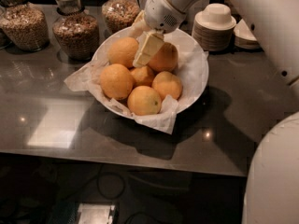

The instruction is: Pick orange from white bowl

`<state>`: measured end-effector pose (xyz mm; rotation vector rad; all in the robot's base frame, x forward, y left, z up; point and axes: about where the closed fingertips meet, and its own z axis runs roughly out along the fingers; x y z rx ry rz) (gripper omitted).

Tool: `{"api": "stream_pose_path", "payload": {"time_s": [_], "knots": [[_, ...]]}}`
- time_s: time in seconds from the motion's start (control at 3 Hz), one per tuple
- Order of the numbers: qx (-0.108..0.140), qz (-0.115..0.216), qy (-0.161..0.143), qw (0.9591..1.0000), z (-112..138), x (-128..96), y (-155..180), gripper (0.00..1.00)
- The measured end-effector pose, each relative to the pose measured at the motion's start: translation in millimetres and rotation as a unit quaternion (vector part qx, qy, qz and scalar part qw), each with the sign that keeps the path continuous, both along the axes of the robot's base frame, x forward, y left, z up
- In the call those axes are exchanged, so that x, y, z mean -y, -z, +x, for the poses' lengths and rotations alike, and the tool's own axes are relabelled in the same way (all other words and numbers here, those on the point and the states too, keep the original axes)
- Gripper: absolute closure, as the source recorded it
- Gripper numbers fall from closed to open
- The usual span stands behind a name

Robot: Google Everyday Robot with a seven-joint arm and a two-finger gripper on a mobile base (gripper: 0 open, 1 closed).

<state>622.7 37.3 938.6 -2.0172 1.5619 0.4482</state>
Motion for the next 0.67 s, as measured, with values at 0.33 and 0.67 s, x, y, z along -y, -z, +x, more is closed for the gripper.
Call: {"api": "stream_pose_path", "payload": {"time_s": [0.33, 0.67], "knots": [[0.047, -0.015, 0.001, 0.9988, -4, -2, -27, 0.26], [0.069, -0.015, 0.000, 0.9975, -4, -3, -40, 0.27]]}}
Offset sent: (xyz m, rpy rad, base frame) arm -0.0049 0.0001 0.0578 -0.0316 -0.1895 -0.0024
